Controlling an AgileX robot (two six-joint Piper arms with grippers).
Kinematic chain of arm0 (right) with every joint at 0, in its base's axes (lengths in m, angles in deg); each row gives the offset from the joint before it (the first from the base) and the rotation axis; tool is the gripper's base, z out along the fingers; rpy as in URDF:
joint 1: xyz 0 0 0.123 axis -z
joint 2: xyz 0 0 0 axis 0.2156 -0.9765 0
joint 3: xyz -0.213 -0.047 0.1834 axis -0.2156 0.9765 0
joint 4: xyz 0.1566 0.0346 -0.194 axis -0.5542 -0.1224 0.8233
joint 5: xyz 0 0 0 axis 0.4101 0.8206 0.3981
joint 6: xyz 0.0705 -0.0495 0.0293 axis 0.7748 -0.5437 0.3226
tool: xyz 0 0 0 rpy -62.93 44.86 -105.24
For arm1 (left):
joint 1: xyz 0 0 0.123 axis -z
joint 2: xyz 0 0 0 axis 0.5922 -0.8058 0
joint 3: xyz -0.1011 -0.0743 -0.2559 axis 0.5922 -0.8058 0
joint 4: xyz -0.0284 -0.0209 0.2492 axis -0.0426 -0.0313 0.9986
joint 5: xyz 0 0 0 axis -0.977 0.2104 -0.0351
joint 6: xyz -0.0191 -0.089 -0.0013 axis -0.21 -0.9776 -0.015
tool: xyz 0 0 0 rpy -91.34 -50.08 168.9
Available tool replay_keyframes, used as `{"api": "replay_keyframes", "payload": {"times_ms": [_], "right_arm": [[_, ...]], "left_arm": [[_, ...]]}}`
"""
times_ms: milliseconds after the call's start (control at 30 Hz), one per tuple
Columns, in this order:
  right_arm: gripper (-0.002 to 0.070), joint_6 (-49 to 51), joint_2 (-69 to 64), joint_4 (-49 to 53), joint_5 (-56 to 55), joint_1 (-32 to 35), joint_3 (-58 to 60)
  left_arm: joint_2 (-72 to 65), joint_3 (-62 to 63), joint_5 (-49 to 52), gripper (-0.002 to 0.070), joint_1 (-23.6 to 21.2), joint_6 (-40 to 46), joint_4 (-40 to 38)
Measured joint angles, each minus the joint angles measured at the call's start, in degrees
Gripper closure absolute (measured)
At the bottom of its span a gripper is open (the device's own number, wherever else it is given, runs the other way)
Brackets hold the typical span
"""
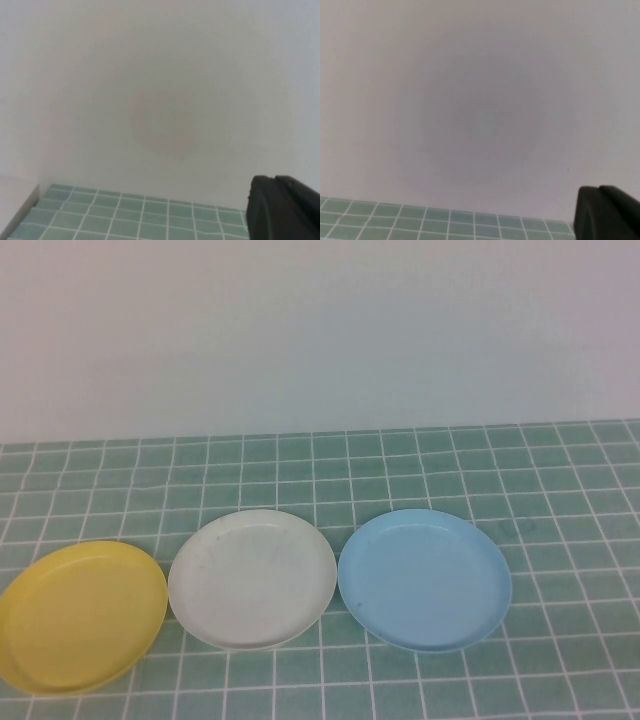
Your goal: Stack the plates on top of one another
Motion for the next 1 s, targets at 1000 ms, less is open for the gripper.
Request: {"api": "replay_keyframes", "payload": {"times_ms": [1000], "right_arm": [[0.0678, -2.7, -11.6, 0.6, 26.8, 0.0, -26.9]], "left_arm": [[-0.9, 20.2, 27.7, 0.0680, 0.0, -13.8, -3.6]]}}
